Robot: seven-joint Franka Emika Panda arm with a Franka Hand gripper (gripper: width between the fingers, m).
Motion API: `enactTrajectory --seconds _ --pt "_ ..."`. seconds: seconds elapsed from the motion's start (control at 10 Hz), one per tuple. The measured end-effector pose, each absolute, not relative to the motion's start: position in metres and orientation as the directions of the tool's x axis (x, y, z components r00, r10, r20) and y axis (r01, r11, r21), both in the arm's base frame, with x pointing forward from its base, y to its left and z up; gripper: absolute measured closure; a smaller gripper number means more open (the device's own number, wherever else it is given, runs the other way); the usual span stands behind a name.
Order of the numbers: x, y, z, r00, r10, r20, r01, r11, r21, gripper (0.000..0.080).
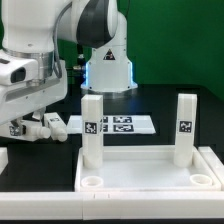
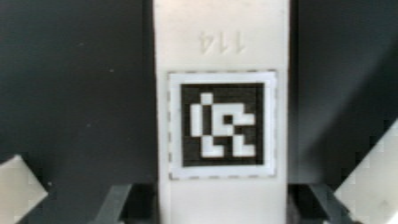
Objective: Assemble desk
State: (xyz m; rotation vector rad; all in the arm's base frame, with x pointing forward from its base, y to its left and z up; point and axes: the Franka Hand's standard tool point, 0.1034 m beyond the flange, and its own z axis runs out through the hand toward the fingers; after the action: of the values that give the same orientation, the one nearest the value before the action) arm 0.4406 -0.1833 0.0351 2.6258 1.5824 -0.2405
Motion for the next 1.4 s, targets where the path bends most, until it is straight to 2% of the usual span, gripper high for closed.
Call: enactTrajectory --seconds 0.1,0.3,0.4,0.5,0.9,1.1,1.3,1.4 --pt "0.442 -0.182 0.037 0.387 0.906 -0.17 0.917 -0.398 -0.032 0.0515" --pt "0.452 -0.161 0.058 0.076 0.984 -0.162 0.996 -0.083 -0.037 0.0515" --pt "0.452 -0.155 0.06 -0.035 0.986 -0.164 0.999 0.031 -0.027 0.0515" --pt "0.448 -0.158 0.059 -0.116 0.98 -0.164 0.993 0.111 -0.037 0.0515" --pt "0.445 -0.165 0.058 -0.289 0.943 -0.167 0.957 0.28 -0.075 0.0515" --pt "0.435 -0.185 0.061 -0.585 0.802 -0.123 0.81 0.568 -0.149 0.0515" --pt "0.426 -0.187 0.058 -0.764 0.642 -0.062 0.642 0.747 -0.174 0.0515" --pt "0.426 -0.188 0.058 -0.781 0.621 -0.058 0.62 0.764 -0.178 0.0515"
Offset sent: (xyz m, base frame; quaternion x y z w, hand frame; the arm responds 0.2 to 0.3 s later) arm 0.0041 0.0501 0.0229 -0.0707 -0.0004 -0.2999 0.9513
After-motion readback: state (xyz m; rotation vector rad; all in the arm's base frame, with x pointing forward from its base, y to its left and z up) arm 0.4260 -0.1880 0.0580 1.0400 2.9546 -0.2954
